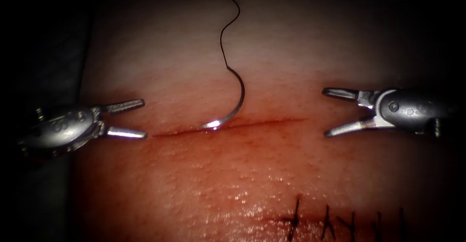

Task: Wound Closure
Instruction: With the left tool, grab the suture needle near the tip.

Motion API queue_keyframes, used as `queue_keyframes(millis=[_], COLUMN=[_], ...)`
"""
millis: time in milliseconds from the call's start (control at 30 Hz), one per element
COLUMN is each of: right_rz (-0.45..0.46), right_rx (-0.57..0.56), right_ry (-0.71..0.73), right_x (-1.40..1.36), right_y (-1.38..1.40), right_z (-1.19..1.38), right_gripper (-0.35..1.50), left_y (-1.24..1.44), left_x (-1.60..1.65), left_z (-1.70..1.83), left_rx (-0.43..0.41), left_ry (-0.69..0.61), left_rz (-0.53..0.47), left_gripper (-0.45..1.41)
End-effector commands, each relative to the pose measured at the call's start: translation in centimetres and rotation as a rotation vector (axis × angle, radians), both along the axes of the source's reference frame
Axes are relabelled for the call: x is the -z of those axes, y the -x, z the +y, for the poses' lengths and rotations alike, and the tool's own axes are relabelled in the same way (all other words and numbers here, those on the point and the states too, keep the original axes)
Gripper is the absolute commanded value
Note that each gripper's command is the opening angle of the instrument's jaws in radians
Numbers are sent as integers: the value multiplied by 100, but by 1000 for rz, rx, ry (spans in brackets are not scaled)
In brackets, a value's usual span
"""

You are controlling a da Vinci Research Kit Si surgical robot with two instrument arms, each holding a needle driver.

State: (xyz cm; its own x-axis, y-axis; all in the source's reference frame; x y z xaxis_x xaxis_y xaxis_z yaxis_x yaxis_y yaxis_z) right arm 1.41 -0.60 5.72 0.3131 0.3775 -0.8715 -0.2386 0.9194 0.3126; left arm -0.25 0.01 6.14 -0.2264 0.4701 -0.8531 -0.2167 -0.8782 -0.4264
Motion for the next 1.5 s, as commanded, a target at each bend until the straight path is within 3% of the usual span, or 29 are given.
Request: queue_keyframes(millis=[33, 267, 400, 500, 867, 1133, 1500], right_rz=[2, 1, 0, 0, 0, 1, 0], right_rx=[1, 1, 0, 0, -2, -1, -2], right_ry=[1, 0, 1, 1, 1, 1, 1], right_x=[-4, -5, -7, -8, -5, -3, -3], right_y=[-7, -6, -6, -7, -9, -9, -9], right_z=[0, 1, 1, 2, 0, -1, -1], right_gripper=[48, 52, 60, 62, 65, 67, 67], left_y=[6, 17, 34, 50, 104, 116, 123], left_x=[-6, -6, -7, -10, -17, -31, -81], left_z=[1, -3, -3, 1, 12, 15, 16], left_rx=[0, 18, 56, 25, -47, -85, -119], left_ry=[1, 12, -43, -65, -117, -126, -177], left_rz=[-1, 27, 55, 107, 305, 368, 443], left_gripper=[12, 17, 15, 10, 29, 32, 32])
